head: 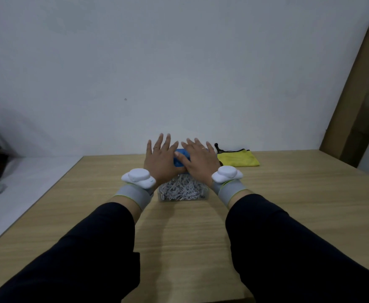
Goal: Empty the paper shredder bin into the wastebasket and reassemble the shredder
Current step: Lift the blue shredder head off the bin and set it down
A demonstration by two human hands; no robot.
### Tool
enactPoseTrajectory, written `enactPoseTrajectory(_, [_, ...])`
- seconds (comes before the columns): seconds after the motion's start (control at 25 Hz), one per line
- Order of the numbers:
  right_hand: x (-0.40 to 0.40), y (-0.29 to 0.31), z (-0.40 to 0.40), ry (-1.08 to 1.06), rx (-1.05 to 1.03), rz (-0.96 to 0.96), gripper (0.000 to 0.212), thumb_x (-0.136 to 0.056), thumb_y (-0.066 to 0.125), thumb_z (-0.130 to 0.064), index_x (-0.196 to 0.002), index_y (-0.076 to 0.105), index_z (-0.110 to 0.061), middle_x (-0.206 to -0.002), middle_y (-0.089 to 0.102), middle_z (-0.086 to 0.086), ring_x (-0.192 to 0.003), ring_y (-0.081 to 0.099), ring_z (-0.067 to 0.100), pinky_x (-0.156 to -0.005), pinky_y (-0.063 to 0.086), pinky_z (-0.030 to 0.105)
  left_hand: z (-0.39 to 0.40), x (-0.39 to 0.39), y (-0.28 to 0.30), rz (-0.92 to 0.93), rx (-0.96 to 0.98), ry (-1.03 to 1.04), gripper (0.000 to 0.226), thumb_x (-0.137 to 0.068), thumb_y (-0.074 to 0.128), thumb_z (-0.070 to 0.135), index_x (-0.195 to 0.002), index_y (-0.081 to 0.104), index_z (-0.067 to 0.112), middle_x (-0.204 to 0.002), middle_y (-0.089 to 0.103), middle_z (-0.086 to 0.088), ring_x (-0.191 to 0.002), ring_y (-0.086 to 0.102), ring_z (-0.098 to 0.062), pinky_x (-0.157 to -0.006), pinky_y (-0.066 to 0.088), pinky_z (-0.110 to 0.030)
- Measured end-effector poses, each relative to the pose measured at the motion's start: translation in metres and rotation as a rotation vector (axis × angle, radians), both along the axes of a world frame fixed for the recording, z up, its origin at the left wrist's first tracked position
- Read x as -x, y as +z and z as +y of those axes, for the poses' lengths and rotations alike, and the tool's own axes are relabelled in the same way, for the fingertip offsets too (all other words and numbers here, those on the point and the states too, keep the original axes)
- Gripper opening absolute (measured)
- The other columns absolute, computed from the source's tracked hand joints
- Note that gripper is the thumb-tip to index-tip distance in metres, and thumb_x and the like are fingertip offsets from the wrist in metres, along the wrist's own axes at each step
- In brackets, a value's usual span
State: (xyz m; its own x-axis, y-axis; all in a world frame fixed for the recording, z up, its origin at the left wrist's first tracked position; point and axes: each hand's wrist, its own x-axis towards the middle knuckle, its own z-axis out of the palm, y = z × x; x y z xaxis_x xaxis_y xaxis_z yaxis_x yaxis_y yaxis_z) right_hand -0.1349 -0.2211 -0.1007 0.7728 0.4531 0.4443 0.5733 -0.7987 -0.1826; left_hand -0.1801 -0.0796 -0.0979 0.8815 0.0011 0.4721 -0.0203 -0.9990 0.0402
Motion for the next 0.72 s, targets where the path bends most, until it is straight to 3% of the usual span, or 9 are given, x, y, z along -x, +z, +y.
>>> enactPoseTrajectory(0.12, [0.003,-0.007,0.006,0.001,0.086,-0.057,0.058,-0.101,0.018,-0.052,-0.148,0.034,-0.022,-0.157,0.03,-0.002,-0.148,0.015,0.016,-0.119,-0.001,0.044,-0.002,-0.001,-0.002,0.059,-0.065,0.029,0.084,-0.085,0.042,0.064,-0.151,0.019,0.017,-0.16,0.007,-0.004,-0.148,-0.005,-0.021,-0.117,-0.005,-0.051])
enactPoseTrajectory(0.32, [0.005,-0.014,0.003,0.024,0.145,-0.153,0.054,-0.102,0.022,-0.048,-0.145,0.037,-0.02,-0.153,0.039,-0.001,-0.145,0.026,0.019,-0.118,0.006,0.043,-0.001,0.002,-0.012,0.086,0.009,-0.026,0.072,-0.092,0.044,0.052,-0.15,0.019,0.019,-0.159,0.015,-0.001,-0.148,0.003,-0.022,-0.117,0.0,-0.052])
enactPoseTrajectory(0.52, [0.002,-0.014,-0.01,0.051,0.121,-0.175,0.055,-0.098,0.031,-0.055,-0.14,0.043,-0.022,-0.148,0.045,0.001,-0.138,0.037,0.021,-0.114,0.013,0.039,0.007,0.001,-0.008,0.103,0.149,-0.075,0.078,-0.086,0.053,0.056,-0.149,0.026,0.018,-0.158,0.02,-0.004,-0.146,0.014,-0.023,-0.118,0.008,-0.047])
enactPoseTrajectory(0.72, [-0.001,-0.015,-0.028,0.024,0.099,-0.187,0.064,-0.093,0.035,-0.064,-0.14,0.045,-0.021,-0.146,0.047,0.0,-0.135,0.04,0.021,-0.112,0.018,0.036,0.015,0.008,-0.012,0.079,0.213,-0.003,0.09,-0.076,0.054,0.069,-0.148,0.026,0.022,-0.159,0.014,-0.003,-0.146,0.013,-0.025,-0.117,0.009,-0.053])
